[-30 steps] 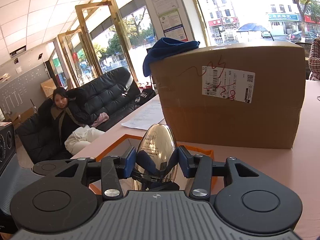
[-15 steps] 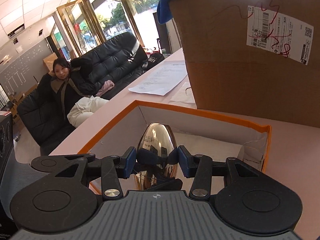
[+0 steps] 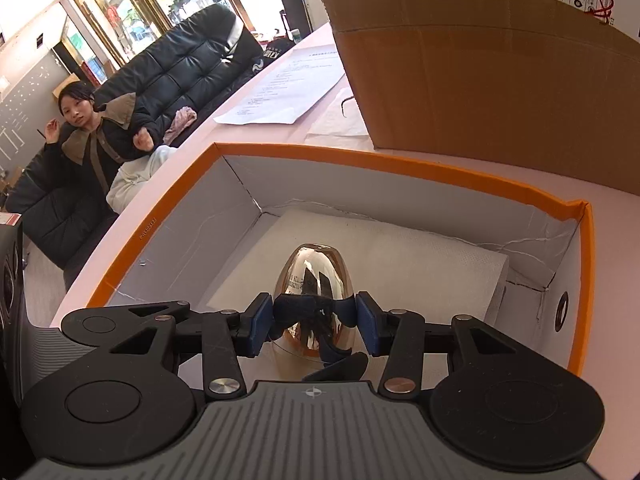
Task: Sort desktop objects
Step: 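Lower the gold egg onto the white tissue in the box and open the grippers, then withdraw both tools up out of the orange-rimmed box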
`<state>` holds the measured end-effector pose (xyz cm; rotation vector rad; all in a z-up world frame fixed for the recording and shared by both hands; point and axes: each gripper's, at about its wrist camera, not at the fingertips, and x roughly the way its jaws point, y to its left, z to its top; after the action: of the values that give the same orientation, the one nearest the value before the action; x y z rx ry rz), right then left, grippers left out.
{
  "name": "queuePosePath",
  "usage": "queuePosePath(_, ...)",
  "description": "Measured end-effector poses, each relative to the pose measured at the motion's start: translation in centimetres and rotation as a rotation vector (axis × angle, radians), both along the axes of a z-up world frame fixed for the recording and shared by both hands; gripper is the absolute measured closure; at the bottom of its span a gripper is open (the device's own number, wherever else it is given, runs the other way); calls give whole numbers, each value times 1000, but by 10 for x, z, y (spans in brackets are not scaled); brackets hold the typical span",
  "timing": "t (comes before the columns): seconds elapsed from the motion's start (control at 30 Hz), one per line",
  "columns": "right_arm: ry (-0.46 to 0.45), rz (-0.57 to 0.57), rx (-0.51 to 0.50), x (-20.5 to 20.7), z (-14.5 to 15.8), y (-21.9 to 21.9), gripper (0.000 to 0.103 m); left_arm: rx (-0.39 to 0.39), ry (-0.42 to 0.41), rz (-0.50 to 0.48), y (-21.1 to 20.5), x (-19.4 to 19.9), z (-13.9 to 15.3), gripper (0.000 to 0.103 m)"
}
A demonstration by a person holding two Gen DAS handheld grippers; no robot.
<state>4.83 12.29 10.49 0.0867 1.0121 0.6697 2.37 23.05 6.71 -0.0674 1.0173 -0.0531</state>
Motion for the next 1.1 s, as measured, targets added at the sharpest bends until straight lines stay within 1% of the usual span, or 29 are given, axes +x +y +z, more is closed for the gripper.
queuePosePath(0.1,37,2,-13,6,-7,2,60,-8,38,4,2,4,-7,51)
queuePosePath(0.27,98,7,-36,13,-13,7,58,-6,72,3,2,5,-9,50)
queuePosePath(0.3,114,5,-37,14,-14,7,52,4,73,-2,0,4,-9,50)
queuePosePath(0.33,130,-13,-50,16,-16,6,37,18,71,-10,-1,3,-8,51)
queuePosePath(0.37,146,-33,-65,18,-17,5,27,32,70,-18,-3,3,-8,51)
queuePosePath(0.4,152,-46,-60,19,-17,3,14,48,69,-25,-5,2,-7,51)
queuePosePath(0.43,156,-56,-51,19,-16,1,12,58,66,-27,-7,1,-6,49)
queuePosePath(0.47,160,-67,-42,20,-15,-1,11,63,63,-25,-7,0,-5,48)
queuePosePath(0.53,176,-74,-21,22,-15,-5,8,79,61,-29,-9,-1,-2,38)
queuePosePath(0.57,188,-86,-8,24,-15,-8,7,89,59,-36,-11,-2,-1,36)
queuePosePath(0.63,213,-116,19,26,-17,-15,6,101,49,-49,-13,-2,1,25)
queuePosePath(0.67,223,-120,36,26,-17,-18,6,102,45,-50,-14,-4,3,23)
queuePosePath(0.8,243,-102,82,22,-14,-23,3,94,42,-50,-15,-11,7,21)
queuePosePath(0.9,242,-118,108,15,-8,-25,0,97,37,-45,-14,-17,12,21)
queuePosePath(0.97,242,-131,134,10,-3,-28,0,93,22,-37,-13,-23,18,20)
queuePosePath(1.1,214,-145,205,-4,16,-37,0,84,-35,-5,-10,-37,36,19)
